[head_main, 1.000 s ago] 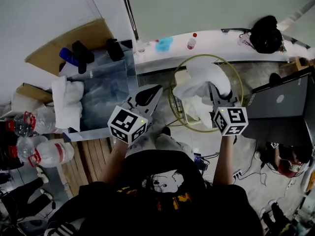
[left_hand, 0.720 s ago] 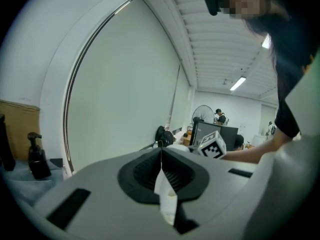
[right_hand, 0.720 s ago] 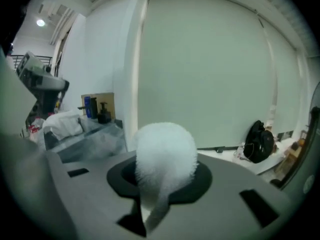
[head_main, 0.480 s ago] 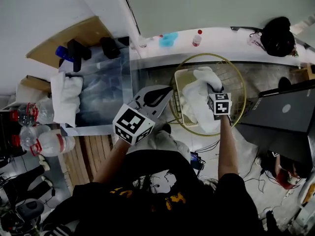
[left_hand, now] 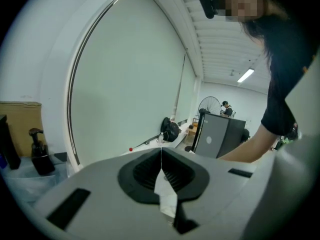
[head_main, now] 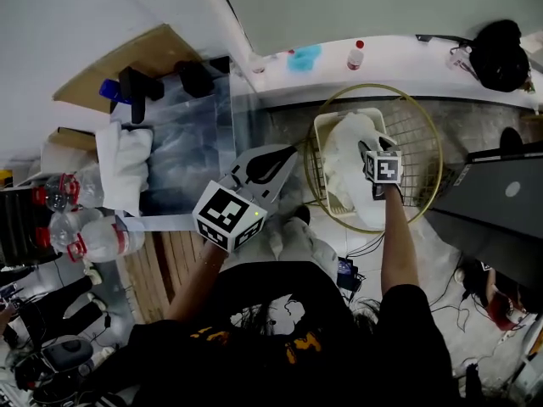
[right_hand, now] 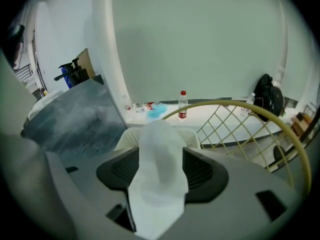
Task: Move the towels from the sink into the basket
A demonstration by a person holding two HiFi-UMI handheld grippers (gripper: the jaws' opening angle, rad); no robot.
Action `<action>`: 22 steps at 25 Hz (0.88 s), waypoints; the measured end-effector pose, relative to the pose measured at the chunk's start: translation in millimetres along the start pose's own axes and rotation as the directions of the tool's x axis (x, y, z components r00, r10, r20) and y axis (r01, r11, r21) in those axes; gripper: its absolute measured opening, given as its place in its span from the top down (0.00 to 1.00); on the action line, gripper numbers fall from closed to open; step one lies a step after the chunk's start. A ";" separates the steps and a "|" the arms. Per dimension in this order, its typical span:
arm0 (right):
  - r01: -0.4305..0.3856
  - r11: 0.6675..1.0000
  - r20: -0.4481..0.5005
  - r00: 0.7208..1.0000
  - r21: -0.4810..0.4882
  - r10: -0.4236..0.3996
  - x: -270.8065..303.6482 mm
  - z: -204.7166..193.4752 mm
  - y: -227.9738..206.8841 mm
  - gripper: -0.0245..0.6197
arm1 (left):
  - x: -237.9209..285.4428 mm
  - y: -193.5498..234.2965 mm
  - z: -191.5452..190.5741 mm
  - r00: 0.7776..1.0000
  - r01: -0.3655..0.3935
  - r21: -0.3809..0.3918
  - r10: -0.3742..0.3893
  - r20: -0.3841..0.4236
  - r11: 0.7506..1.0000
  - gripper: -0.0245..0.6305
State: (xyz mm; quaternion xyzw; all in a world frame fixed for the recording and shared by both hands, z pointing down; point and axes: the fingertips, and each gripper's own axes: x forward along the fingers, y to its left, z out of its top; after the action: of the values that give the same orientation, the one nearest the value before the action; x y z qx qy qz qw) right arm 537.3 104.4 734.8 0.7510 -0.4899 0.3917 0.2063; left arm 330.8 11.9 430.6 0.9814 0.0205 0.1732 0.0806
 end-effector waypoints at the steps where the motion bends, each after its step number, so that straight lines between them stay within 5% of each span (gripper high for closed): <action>1: 0.000 1.000 0.015 1.000 0.007 0.000 -3.5 2.6 -0.1 0.54 | -0.2 0.5 -1.8 1.000 -0.001 -0.001 0.001 -0.004 1.000 0.95; 11: -0.042 0.999 0.267 0.963 -0.019 0.045 -86.8 62.0 35.8 0.64 | -12.8 -0.5 6.6 0.999 0.014 0.001 -0.014 0.042 1.000 0.95; 22: -0.121 0.990 0.533 0.834 -0.074 0.142 -207.9 139.7 147.0 0.80 | -81.5 20.0 7.6 0.991 -0.045 -0.015 0.046 0.124 0.999 0.95</action>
State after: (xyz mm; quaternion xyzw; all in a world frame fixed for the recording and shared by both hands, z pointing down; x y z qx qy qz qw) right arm 415.0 63.0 474.6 0.7911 -0.5857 0.1700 0.0474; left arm 257.1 -14.5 399.4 0.9899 -0.0079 0.1139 0.0837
